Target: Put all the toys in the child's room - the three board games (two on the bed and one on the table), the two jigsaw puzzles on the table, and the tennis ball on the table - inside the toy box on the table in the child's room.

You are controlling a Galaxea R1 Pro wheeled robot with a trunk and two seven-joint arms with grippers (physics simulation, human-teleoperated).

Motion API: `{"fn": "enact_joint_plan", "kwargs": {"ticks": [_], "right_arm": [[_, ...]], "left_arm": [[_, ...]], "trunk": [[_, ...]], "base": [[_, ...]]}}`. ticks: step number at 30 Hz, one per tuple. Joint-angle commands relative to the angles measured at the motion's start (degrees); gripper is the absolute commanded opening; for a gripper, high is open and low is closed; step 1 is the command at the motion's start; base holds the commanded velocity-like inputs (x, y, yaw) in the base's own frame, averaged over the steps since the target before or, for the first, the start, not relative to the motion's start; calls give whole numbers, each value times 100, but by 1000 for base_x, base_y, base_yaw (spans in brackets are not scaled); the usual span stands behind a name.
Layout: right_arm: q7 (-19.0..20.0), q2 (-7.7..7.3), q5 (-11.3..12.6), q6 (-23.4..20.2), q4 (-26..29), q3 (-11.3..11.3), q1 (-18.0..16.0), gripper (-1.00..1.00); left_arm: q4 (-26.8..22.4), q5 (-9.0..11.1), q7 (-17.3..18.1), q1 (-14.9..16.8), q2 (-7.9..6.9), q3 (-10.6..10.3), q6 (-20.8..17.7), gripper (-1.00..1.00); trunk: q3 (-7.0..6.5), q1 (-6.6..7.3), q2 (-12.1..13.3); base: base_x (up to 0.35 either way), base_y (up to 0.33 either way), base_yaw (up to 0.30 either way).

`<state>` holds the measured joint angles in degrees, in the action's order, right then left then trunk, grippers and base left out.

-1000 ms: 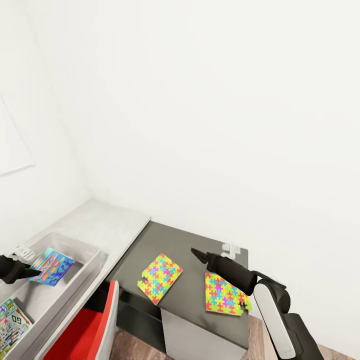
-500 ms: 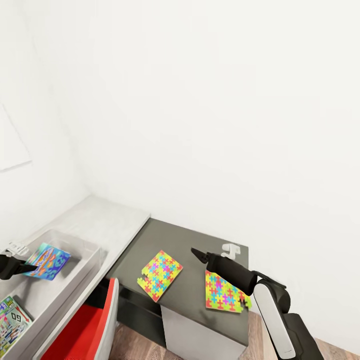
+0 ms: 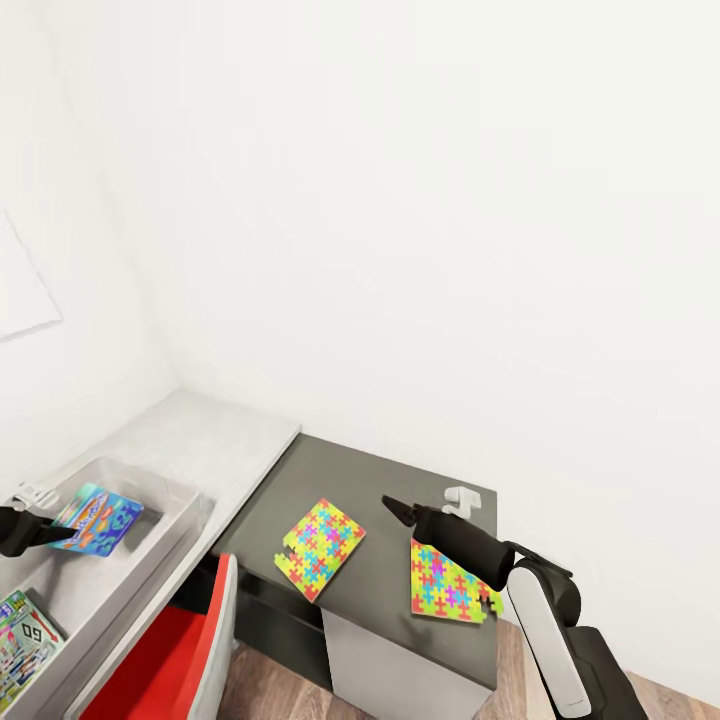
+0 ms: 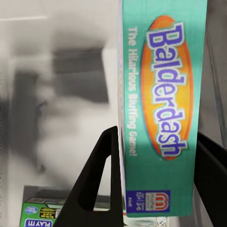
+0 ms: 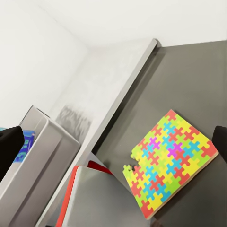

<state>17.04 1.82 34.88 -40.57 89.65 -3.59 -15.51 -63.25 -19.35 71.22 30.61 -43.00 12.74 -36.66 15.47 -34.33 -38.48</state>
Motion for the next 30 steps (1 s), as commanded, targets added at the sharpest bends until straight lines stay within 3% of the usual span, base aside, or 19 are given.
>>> {"fn": "enact_joint_plan", "kwargs": {"ticks": [1,15,30], "right_arm": [[14,3,1,-28,5,7,-4,100],[19,3,1,-13,18,7,-4,100],[19,3,1,-13,27,7,-4,100]], "left_arm": [[-10,-43,48,7,2,9,-53,-100],[-45,-27,50,7,15,14,-54,-100],[-61,-27,50,7,128,18,-71,-100]], "trunk": [[5,-2,-7],[-116,-2,-7],[-241,-2,-7]], "base": [[0,0,0],[0,0,12],[0,0,170]]}}
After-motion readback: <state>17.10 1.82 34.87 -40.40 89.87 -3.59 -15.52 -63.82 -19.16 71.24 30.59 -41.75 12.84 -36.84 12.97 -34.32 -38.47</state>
